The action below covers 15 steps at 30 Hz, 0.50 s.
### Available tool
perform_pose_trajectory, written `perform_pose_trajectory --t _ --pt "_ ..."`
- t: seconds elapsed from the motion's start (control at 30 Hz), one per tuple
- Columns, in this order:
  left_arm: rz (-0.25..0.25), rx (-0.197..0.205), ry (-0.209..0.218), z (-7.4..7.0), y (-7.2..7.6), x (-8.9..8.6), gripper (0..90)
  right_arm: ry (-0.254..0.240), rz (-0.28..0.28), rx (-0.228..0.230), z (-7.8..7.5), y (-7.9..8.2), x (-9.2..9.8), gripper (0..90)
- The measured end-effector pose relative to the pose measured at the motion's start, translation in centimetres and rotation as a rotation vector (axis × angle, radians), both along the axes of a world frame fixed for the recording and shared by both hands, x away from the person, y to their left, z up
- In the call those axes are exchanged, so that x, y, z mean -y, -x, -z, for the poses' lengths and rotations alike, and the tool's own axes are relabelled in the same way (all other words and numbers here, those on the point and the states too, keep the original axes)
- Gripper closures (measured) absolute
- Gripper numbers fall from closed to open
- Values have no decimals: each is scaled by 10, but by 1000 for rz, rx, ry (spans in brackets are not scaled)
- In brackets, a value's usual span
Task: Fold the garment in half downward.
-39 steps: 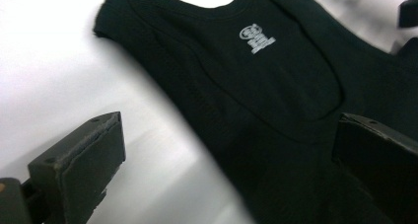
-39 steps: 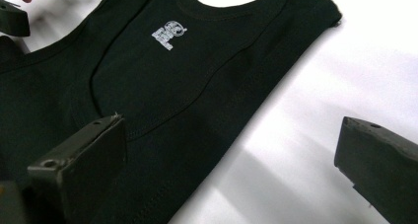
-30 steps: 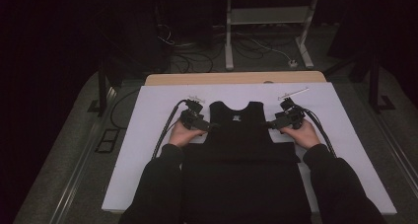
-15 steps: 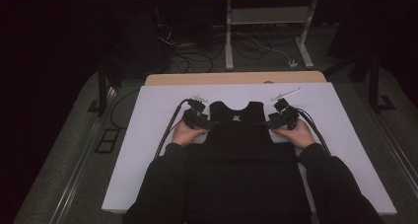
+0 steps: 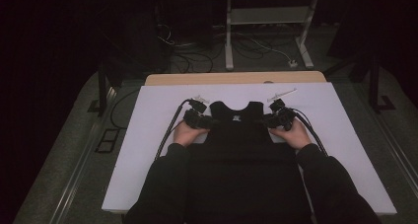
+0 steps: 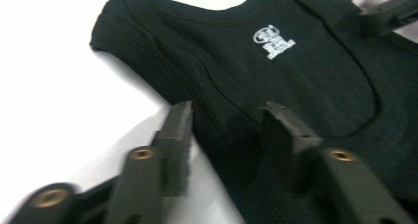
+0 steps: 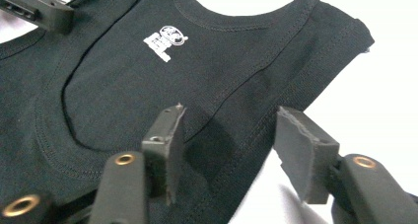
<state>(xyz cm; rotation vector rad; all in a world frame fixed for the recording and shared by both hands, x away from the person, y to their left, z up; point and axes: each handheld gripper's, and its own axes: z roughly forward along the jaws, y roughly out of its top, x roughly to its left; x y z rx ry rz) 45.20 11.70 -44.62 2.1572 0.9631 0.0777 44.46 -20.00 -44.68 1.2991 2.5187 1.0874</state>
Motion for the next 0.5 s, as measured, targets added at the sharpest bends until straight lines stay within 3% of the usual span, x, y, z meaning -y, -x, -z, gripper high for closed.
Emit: perform_pose_trajectory --t 0.13,0.4,0.5 --pt "11 -12 22 2 1 0 634 1 5 2 0 2 -2 507" --pt "19 -47 18 1 4 5 770 -13 -32 -23 0 5 -7 762" --pt "-6 -88 30 1 3 4 817 -31 -36 -47 0 5 -7 819"
